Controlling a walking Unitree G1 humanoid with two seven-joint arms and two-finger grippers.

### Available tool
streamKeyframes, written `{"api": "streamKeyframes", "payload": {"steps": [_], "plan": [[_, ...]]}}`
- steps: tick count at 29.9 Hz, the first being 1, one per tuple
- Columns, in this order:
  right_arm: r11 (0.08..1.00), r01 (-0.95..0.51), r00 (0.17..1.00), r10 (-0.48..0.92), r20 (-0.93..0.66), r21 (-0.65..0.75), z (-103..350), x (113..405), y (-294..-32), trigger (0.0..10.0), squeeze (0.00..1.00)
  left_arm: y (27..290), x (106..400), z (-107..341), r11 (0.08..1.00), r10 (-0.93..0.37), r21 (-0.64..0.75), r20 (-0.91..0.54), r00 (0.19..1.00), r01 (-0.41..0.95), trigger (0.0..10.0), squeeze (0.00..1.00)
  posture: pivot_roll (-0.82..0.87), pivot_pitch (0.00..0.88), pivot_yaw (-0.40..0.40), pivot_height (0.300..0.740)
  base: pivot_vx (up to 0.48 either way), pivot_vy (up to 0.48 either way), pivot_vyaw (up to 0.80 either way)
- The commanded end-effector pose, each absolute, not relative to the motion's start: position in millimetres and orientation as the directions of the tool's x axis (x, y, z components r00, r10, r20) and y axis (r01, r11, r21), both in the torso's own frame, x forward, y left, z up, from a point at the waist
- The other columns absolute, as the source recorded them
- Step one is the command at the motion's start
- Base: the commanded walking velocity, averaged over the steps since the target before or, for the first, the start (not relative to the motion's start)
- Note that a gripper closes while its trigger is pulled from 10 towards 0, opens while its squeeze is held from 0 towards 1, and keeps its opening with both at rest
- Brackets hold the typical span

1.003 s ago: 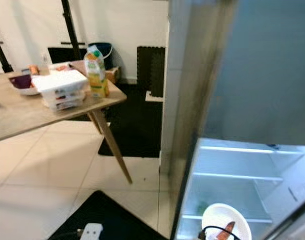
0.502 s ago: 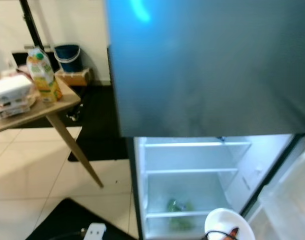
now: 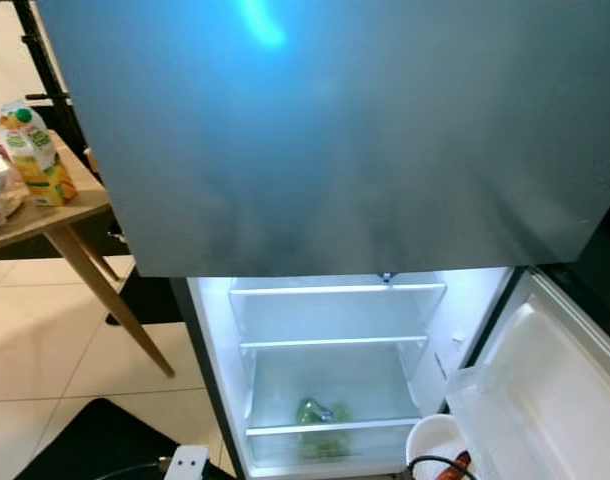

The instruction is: Restocking fridge

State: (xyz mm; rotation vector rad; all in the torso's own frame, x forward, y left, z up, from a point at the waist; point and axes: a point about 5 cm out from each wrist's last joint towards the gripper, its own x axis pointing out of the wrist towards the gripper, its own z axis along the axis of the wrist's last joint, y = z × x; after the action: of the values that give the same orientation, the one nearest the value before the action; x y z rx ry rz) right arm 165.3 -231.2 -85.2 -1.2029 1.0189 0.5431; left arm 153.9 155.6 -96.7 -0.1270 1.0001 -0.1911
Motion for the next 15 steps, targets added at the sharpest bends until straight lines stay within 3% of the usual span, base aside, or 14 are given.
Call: {"api": "streamKeyframes", "payload": {"steps": [1, 6, 15], "plan": [[0.317, -0.797, 0.494, -0.148, -0.857, -0.514, -84, 168, -231, 10.0, 0.0, 154, 154, -97, 0.976, -0.217, -0.191, -0.826, 0.521, 0.104, 10.0, 0.0, -0.05, 0.007, -0.043, 0.74, 0.0, 0.0, 0.0], [0.314, -0.788, 0.524, -0.11, -0.845, -0.53, -81, 176, -224, 10.0, 0.0, 155, 155, -97, 0.978, -0.21, -0.181, -0.825, 0.525, 0.107, 10.0, 0.0, -0.06, 0.004, -0.041, 0.74, 0.0, 0.0, 0.0], [0.225, -0.78, 0.608, 0.048, -0.792, -0.585, -67, 212, -190, 10.0, 0.0, 157, 171, -89, 0.981, -0.194, -0.169, -0.792, 0.578, 0.096, 10.0, 0.0, -0.05, 0.0, -0.043, 0.74, 0.0, 0.0, 0.0]]}}
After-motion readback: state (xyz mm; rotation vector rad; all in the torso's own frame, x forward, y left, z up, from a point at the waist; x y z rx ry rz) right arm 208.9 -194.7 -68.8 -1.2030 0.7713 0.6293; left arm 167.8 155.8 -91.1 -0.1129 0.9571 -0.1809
